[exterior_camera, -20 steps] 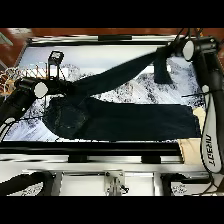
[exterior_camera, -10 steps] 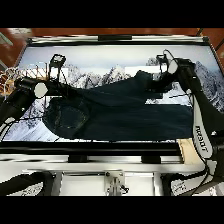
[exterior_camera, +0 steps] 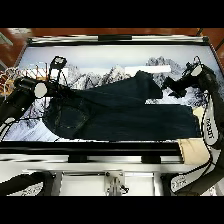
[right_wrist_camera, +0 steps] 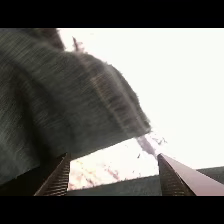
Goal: Fold the shirts.
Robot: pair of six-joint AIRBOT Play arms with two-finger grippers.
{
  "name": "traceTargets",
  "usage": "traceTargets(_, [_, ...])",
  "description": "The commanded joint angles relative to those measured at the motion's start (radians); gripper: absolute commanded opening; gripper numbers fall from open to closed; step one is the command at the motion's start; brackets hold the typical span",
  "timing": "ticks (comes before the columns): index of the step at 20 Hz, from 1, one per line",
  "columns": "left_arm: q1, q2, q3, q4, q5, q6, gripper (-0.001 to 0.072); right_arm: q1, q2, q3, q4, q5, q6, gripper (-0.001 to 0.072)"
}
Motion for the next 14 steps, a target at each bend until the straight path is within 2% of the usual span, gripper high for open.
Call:
traceTargets(1, [0.000,0.001,0.001,0.001,-0.001,0.001,0.0083,-0.016,-0.053,0.000,0.018,-0.041,0.013,0.0669])
traceTargets(7, [0.000,0.001,0.001,0.000,0.000,0.001,0.0083,-0.010,-0.129,0.000,0.129,-0.086,-0.017,0.0669])
traceTargets(10, [0.000,0.001,0.001,0.000,0.014,0.001,0.0083,-0.004,-0.133,0.000,0.136,-0.112,-0.017,0.0659])
traceTargets(11, [0.000,0.001,0.001,0.000,0.028,0.001,0.0082,0.001,-0.133,0.000,0.144,-0.124,-0.016,0.0517])
traceTargets(12, [-0.001,0.001,0.001,0.000,0.043,0.001,0.0083,0.001,-0.132,0.000,0.149,-0.135,-0.013,0.0283])
traceTargets(13, [-0.001,0.001,0.001,0.000,0.053,0.001,0.0083,0.001,-0.132,0.000,0.161,-0.137,-0.013,0.0100])
traceTargets(14, [-0.001,0.001,0.001,0.000,0.058,0.001,0.0083,0.001,-0.127,0.000,0.177,-0.140,-0.039,0.0094])
